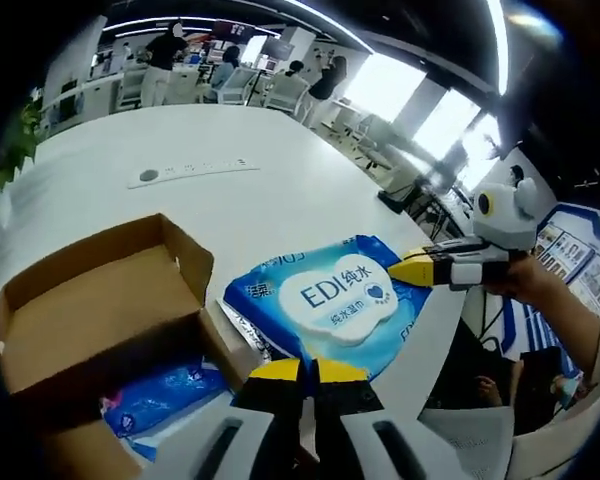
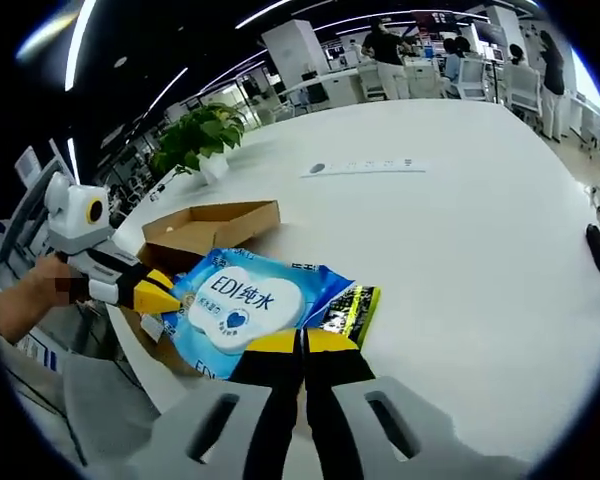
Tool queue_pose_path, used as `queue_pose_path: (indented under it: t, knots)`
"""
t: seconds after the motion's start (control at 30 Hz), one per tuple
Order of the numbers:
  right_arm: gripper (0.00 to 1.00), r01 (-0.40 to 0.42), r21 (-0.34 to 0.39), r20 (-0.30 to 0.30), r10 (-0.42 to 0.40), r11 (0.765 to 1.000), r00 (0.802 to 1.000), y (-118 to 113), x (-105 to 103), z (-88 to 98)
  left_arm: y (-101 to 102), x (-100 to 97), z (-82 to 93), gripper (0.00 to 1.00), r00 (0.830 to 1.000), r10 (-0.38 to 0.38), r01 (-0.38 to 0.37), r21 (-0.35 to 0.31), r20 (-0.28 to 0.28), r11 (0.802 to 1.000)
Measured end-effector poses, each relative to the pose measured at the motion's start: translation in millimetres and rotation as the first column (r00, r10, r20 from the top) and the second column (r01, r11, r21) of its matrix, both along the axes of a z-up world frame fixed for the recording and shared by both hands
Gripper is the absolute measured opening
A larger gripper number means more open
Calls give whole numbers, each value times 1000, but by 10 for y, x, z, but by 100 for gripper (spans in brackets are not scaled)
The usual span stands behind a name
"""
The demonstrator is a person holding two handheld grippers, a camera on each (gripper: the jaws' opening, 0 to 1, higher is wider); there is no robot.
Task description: Operate the shoe box by opening the lid, removing the specified soft item, and placing it in the target area until the item is outside and the box remains undamaged.
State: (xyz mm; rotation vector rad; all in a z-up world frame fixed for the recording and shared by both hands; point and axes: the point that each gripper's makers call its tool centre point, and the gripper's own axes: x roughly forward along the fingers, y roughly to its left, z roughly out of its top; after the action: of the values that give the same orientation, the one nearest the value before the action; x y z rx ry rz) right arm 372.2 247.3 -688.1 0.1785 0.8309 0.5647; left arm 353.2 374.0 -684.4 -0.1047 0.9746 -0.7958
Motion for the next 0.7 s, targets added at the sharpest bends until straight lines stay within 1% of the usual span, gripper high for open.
queue_pose_path:
  t: [0.3,0.43,0.7]
  knots:
    - [0,-6,-27,-24,5,1000,1000,-30,112,-229,-39,102,-168,1,1000,-29,29,63,-10,998]
    - [0,-1,-32,-30,0,999,1000,-57,176,-291,-68,181,-237,1,999,-34,36,82,-21,996]
    - [0,4,-36,-40,-5,999,999,-89,293,-417,-118,266,-323,1,997,-76,77,145,-12,986]
